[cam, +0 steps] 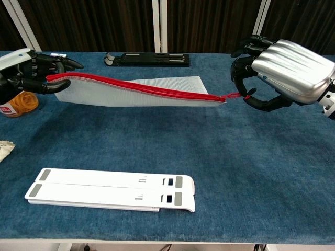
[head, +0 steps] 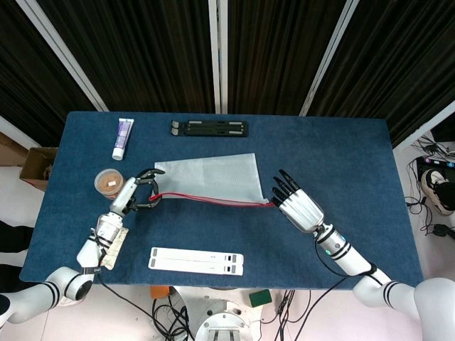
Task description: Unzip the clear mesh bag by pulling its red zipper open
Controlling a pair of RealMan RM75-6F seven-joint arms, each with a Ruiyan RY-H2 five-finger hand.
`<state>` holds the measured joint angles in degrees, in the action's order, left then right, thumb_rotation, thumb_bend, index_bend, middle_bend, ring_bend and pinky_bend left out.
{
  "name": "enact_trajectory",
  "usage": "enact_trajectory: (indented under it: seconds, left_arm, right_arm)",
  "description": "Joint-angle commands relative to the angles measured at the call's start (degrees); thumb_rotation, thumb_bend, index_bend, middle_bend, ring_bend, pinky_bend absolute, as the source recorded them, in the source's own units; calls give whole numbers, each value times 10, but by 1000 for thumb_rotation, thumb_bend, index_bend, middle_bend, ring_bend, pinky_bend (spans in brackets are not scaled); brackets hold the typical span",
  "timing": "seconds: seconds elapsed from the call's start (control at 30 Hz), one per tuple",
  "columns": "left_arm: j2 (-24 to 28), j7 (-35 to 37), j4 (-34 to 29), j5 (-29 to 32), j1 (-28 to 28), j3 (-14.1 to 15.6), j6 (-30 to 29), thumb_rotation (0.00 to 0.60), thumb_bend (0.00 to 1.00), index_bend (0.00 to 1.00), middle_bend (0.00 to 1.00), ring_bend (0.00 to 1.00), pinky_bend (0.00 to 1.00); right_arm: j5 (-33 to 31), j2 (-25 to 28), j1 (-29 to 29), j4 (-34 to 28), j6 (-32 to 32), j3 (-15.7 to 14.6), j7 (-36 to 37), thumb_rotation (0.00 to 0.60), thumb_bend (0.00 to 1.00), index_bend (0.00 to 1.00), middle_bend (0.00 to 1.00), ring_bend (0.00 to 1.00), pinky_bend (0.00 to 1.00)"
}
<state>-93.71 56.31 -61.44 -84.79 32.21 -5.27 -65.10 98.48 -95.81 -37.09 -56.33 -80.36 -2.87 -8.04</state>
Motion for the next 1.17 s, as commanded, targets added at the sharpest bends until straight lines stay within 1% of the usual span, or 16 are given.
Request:
enact_trajectory:
  seconds: [0.03,0.07,0.13,0.17,0.2,0.27,0.37,0.47,0.53,0.6,0.67,0.73,0.8,0.97,1.07,1.17]
  left_arm:
    - [10,-49,-4,-3,-1,5,1,600,486,564,214,124,187]
    - [18,-85,-11,-5,-1,9,3,600,414,458,193,121,183]
    - [36,-151,-28,-7,-2,15,5,600,323,333,158,112,172]
    - [49,-202,-43,-5,-4,17,4,600,291,299,146,108,167]
    - [60,-242,-56,-2,-7,18,2,600,261,276,136,106,164]
    - [85,-332,-92,11,-17,16,-7,600,224,254,127,106,162]
    - [126,-424,-151,36,-37,13,-24,600,205,247,127,106,162]
    - [169,-475,-201,57,-63,10,-51,600,204,247,127,106,162]
    - [196,-501,-224,68,-80,12,-67,600,204,248,135,107,162]
    - [228,-529,-248,79,-101,16,-86,600,203,249,145,108,162]
    - [254,-550,-264,87,-123,20,-109,600,200,253,154,108,162]
    - [272,-562,-275,96,-143,24,-127,600,199,256,160,108,162]
    - [290,-570,-288,102,-165,28,-148,600,198,256,162,108,162]
    - [316,-575,-317,97,-220,43,-207,600,199,257,162,108,162]
    - [318,-573,-334,87,-251,51,-244,600,199,258,162,108,162]
    - [313,-575,-345,70,-272,60,-267,600,199,265,162,108,162]
  right_arm:
    - [-6,2,4,-8,14,0,0,600,574,712,320,114,85]
    - [-17,8,7,-24,28,2,-2,600,496,604,276,81,72]
    - [-38,23,13,-66,50,7,-9,600,311,362,189,22,49]
    - [-51,37,16,-98,62,10,-14,600,227,231,143,4,41]
    - [-61,49,19,-122,68,13,-20,600,178,144,111,0,36]
    - [-81,81,28,-173,77,18,-35,600,105,21,61,0,27]
    - [-109,133,46,-239,80,23,-36,600,74,0,42,0,25]
    - [-131,182,69,-282,65,29,-22,600,84,0,51,0,45]
    - [-146,207,88,-295,44,37,-24,600,128,0,85,0,71]
    - [-166,237,110,-314,22,45,-21,600,209,6,141,2,105]
    - [-184,268,134,-338,2,51,-4,600,300,25,177,8,141]
    - [-193,294,155,-357,-15,52,13,600,321,33,179,9,144]
    - [-196,323,181,-374,-37,49,30,600,322,35,178,9,144]
    - [-186,373,240,-402,-80,28,63,600,322,37,152,9,145]
    - [-179,382,264,-403,-89,16,76,600,322,37,142,7,145]
    - [-170,378,278,-395,-92,13,89,600,323,37,138,3,144]
